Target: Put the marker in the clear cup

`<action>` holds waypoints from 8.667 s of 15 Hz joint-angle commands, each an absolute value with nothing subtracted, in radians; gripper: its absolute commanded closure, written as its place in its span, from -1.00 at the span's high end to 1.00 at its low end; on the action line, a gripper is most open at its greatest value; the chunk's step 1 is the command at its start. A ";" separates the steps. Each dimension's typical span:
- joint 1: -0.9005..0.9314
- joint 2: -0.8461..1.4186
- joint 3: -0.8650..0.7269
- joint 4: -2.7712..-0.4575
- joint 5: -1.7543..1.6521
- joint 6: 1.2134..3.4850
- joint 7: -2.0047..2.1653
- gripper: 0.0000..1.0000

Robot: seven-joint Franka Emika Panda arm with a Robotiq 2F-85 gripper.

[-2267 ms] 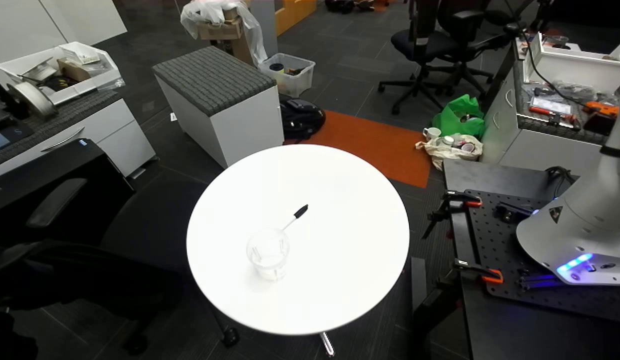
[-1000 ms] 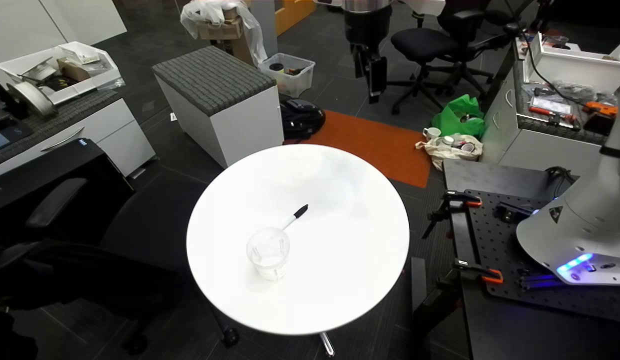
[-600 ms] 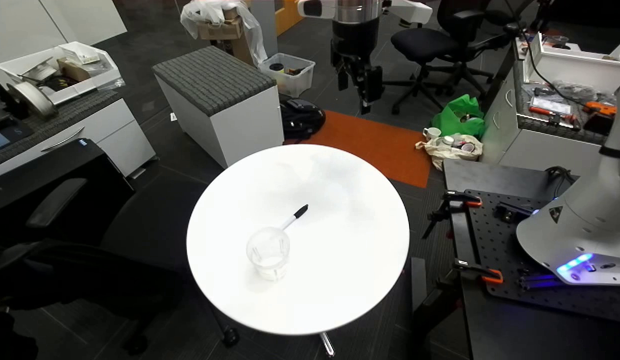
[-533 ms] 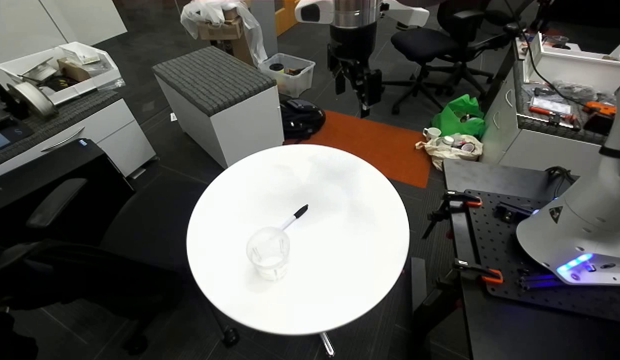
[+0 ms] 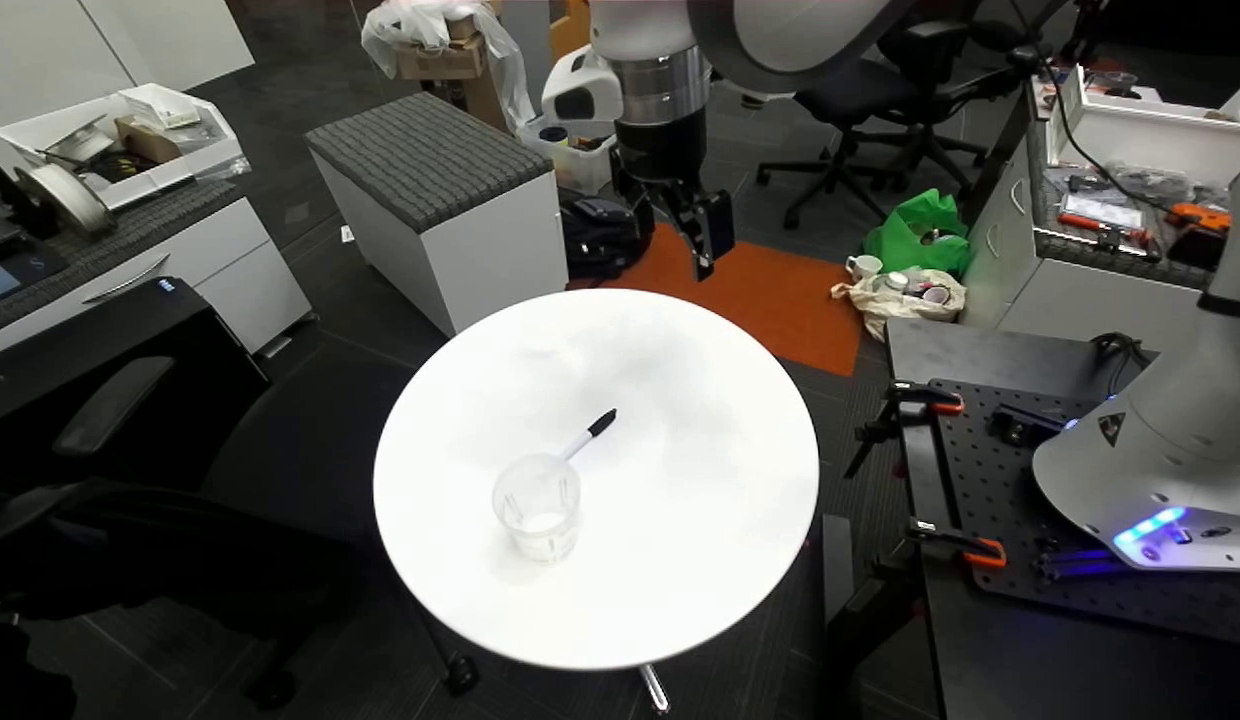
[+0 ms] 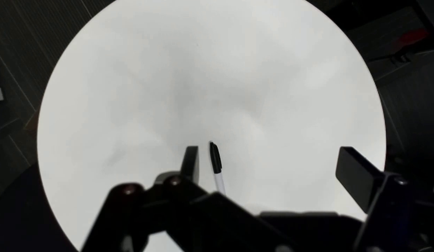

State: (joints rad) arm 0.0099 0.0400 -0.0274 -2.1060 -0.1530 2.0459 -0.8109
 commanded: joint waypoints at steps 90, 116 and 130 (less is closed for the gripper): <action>-0.083 0.824 0.140 -1.662 -0.086 2.398 -1.046 1.00; -0.009 0.700 0.094 -1.721 -0.120 2.388 -0.795 -0.93; 0.065 0.485 0.043 -1.849 -0.341 2.328 -0.527 -0.93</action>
